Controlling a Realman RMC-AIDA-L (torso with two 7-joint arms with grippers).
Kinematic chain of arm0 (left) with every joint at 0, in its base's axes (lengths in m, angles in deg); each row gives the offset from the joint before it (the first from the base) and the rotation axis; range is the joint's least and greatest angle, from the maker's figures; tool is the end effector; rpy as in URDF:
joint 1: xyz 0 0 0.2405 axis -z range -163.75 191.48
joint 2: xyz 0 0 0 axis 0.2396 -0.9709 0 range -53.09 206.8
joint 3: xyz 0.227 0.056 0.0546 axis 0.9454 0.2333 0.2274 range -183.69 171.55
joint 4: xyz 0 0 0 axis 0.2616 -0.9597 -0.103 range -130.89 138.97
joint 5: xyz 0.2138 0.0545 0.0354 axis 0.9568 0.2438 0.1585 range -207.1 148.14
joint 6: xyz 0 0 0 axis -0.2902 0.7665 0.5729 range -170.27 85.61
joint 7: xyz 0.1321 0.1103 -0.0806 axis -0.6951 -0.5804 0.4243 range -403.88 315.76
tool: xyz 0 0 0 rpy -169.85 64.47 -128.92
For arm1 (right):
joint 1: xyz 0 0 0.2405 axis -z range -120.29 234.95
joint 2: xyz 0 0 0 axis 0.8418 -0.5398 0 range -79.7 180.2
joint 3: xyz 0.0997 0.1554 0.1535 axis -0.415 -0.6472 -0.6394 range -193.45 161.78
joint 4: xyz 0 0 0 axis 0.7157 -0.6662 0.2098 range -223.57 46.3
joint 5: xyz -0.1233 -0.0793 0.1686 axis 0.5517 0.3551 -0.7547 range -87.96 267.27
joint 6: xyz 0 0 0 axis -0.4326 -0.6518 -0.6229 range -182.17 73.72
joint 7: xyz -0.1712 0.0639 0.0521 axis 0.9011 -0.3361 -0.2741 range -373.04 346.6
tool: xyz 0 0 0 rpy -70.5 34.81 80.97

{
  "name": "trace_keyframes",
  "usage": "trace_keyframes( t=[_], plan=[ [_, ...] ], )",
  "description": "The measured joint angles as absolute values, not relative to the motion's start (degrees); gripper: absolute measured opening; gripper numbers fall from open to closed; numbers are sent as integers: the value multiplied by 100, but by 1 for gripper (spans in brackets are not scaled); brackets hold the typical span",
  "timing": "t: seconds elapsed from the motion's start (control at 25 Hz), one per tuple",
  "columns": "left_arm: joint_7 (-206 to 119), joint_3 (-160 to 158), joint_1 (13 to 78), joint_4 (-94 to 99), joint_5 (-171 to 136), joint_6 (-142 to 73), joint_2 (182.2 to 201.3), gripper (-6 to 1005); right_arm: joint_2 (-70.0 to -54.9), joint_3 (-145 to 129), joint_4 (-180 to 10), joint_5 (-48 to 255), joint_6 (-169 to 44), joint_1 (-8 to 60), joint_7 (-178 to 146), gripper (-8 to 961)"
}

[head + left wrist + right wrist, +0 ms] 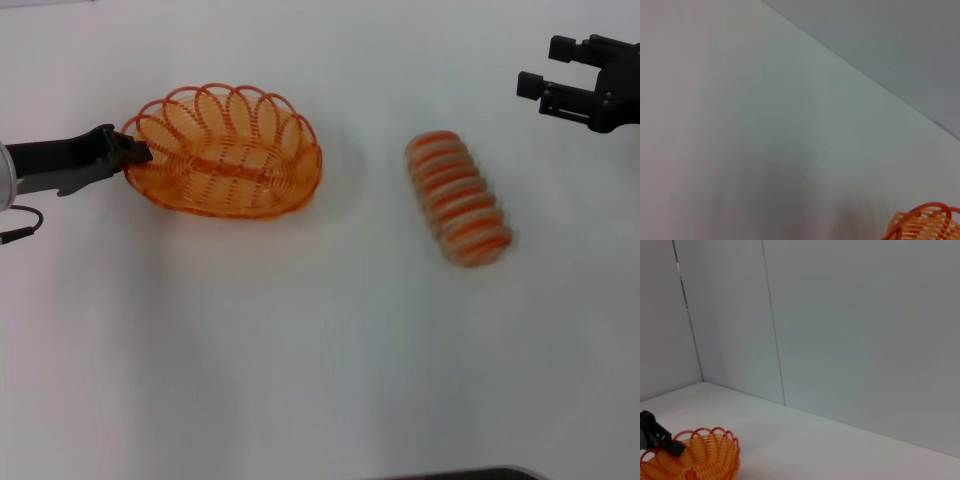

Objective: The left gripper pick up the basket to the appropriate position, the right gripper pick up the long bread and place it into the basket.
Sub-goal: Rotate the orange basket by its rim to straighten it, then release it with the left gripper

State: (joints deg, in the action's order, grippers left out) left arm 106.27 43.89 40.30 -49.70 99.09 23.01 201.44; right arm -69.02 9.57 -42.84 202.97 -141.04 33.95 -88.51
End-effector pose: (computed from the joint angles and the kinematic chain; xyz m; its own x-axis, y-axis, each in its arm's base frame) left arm -0.2793 0.3902 -0.0362 0.0511 0.8472 0.5289 0.9979 -0.0227 -0.0600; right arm 0.2971 0.3538 0.0427 0.7643 -0.2618 -0.5893 -0.5694 -0.7030 -0.4262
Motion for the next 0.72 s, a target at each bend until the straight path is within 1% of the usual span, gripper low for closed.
trace_keyframes(
  t=[0.2,0.48,0.72],
  plan=[
    [11063,4820,3819,-5381,9950,2273,20139,98,-6902,930,-4294,20216,-14034,3399,-8867,732],
    [11614,5457,3301,-6089,9924,2152,20147,97,-6901,921,-4275,20155,-13979,3397,-8871,732],
    [11779,5726,3160,-6217,9910,2164,20149,98,-6902,917,-4273,20077,-13889,3389,-8876,732]
  ],
)
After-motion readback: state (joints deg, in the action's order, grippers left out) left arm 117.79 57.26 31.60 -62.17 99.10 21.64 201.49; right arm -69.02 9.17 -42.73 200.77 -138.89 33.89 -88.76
